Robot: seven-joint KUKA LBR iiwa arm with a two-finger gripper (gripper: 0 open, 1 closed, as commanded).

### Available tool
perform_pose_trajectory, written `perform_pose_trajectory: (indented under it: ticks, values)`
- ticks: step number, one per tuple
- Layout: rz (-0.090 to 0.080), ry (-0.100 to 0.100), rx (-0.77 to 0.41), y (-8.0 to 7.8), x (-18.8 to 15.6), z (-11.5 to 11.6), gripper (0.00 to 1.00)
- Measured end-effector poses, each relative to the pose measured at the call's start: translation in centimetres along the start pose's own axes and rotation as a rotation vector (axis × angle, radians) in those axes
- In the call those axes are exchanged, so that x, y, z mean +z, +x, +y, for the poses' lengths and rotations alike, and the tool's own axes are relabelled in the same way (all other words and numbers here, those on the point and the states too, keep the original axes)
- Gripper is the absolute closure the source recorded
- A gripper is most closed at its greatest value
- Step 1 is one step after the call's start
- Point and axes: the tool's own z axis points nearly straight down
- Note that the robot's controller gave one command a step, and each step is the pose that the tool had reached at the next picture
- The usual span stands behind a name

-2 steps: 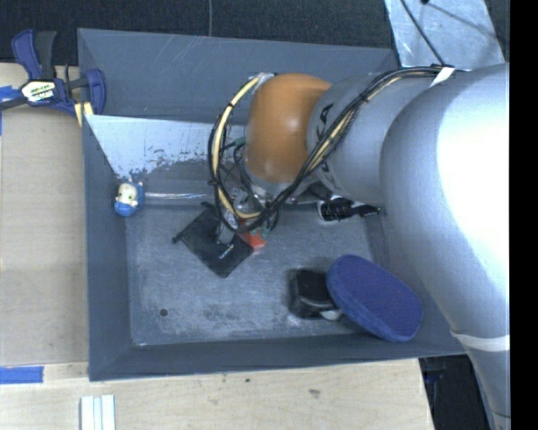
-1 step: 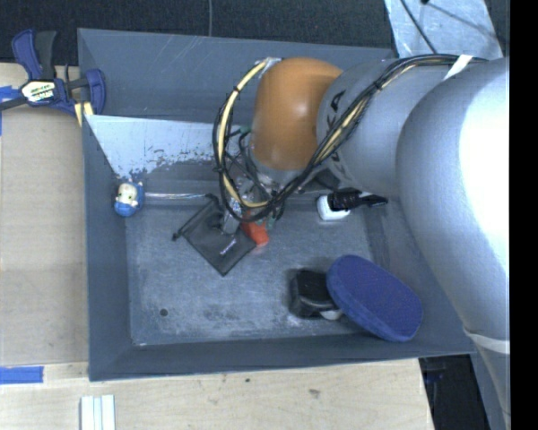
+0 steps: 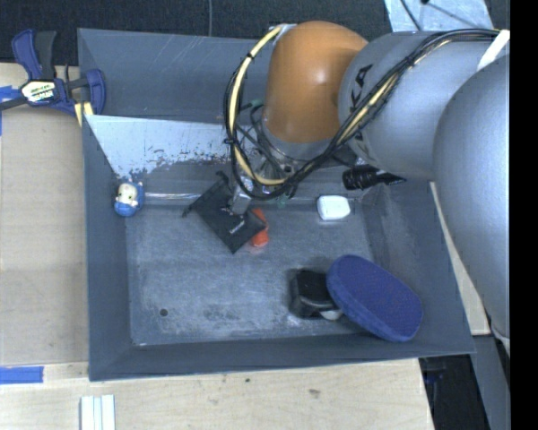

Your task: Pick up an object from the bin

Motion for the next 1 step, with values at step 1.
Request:
perform_pose_trajectory:
  ticks: [1]
  values:
    - [0.002, 0.001, 0.001, -0.24, -3.51, -0.01, 1.0]
